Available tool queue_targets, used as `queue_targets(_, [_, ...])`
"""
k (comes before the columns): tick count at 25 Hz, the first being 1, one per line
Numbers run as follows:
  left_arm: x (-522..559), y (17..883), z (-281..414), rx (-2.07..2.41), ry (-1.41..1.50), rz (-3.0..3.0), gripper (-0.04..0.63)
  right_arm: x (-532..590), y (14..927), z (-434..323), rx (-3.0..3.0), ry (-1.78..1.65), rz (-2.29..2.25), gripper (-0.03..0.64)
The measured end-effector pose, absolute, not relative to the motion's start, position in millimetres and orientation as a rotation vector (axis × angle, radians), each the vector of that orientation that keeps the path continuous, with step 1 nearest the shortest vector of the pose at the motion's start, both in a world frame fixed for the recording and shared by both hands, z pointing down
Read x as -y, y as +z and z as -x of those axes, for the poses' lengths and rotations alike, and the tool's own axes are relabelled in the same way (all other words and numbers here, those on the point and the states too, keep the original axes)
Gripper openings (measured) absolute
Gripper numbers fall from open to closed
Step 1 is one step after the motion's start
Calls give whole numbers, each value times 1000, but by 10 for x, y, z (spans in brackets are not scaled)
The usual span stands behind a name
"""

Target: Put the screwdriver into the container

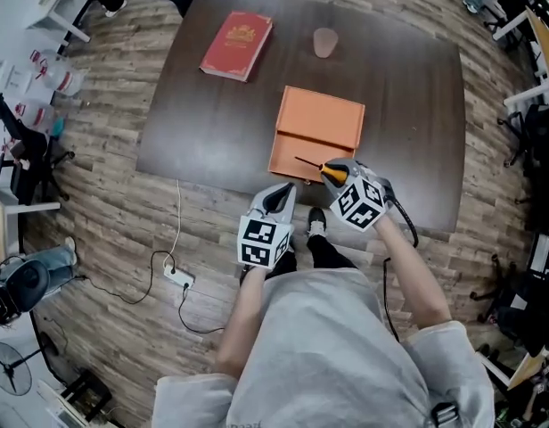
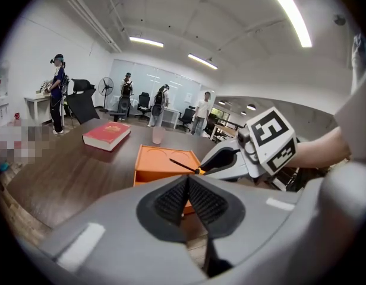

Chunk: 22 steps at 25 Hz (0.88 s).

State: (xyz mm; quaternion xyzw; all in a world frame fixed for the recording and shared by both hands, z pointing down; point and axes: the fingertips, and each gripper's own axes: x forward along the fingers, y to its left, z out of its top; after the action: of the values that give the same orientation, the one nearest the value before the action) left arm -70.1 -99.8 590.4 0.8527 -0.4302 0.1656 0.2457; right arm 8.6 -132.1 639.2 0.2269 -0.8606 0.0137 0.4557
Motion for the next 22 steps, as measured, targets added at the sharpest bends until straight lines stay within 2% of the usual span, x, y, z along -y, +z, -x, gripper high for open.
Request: queue_targets(22, [1086,5960,710,1293,425,-2233,54,1778,7227,121,1968,14,-358,72])
